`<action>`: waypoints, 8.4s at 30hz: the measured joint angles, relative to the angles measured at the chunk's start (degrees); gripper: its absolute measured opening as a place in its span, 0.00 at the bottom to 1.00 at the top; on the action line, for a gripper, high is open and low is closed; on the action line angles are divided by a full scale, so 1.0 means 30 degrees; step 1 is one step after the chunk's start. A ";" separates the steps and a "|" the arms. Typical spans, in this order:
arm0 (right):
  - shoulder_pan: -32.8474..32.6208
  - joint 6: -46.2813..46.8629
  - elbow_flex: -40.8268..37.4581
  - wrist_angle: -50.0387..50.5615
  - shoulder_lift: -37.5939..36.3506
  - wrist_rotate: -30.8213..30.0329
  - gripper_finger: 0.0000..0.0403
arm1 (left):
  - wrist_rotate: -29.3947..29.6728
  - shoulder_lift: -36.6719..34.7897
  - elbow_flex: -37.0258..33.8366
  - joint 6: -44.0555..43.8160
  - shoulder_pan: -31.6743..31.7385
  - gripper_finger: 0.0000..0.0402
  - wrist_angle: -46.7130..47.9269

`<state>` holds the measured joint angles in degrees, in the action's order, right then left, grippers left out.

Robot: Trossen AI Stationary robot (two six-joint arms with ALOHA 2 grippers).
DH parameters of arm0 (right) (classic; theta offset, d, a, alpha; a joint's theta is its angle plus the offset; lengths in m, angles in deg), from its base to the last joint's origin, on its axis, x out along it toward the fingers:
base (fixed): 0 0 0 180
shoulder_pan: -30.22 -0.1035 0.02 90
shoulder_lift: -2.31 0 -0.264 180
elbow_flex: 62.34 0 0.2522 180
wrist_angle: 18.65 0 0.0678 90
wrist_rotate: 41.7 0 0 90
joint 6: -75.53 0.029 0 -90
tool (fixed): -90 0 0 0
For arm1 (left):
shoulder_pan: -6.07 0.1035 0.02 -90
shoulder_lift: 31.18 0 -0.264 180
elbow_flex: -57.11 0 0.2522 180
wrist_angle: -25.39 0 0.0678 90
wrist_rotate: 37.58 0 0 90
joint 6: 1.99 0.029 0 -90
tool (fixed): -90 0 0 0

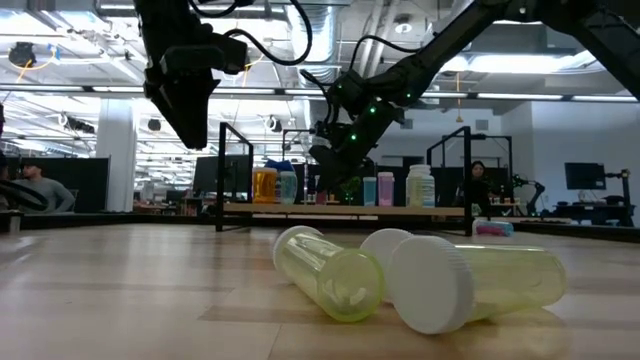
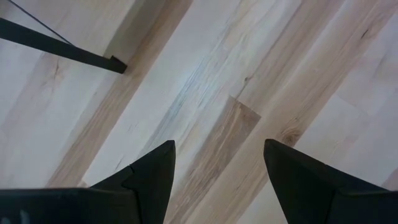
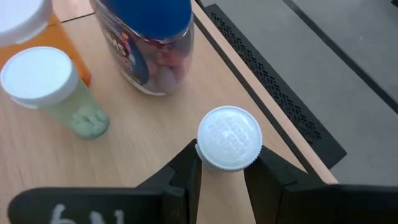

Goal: Pick and place medicine bottles onto shelf by color
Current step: Put the blue pill bottle on the shelf, then put the yellow pill bottle on the shelf

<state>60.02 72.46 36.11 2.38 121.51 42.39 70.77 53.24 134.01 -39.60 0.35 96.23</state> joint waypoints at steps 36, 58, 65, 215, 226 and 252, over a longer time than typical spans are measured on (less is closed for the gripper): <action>-0.1397 0.1143 0.3491 1.3844 -0.7449 0.0090 0.41 | 0.0016 0.0000 0.0000 0.0274 0.0029 0.58 -0.1145; -1.2518 1.2434 -0.4665 1.8847 -1.6736 0.0492 0.37 | -0.4524 -0.0524 0.0000 0.5176 0.3439 0.58 -0.3829; -1.5172 1.1738 -0.5180 1.5203 -1.4544 0.0466 0.35 | -0.4538 -0.0532 0.0000 0.5332 0.1981 0.58 -0.3843; -1.6105 0.0917 -0.5027 0.5646 -1.2631 -0.4561 0.29 | 0.4055 -0.0525 -0.0007 1.2770 -0.4968 0.72 -1.9320; -1.6035 0.0805 -0.5020 0.4321 -1.2458 -0.4510 0.29 | 0.2317 -0.0525 -0.0007 1.2109 -0.4715 0.63 -1.9161; -1.6313 0.3433 -0.2232 0.9655 -1.2495 -0.4014 0.52 | 0.1458 -0.0539 0.0029 1.1914 -0.4514 0.26 -1.9227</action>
<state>11.08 82.76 29.41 31.34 84.02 30.35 75.14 51.63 134.09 -3.86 -13.19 38.55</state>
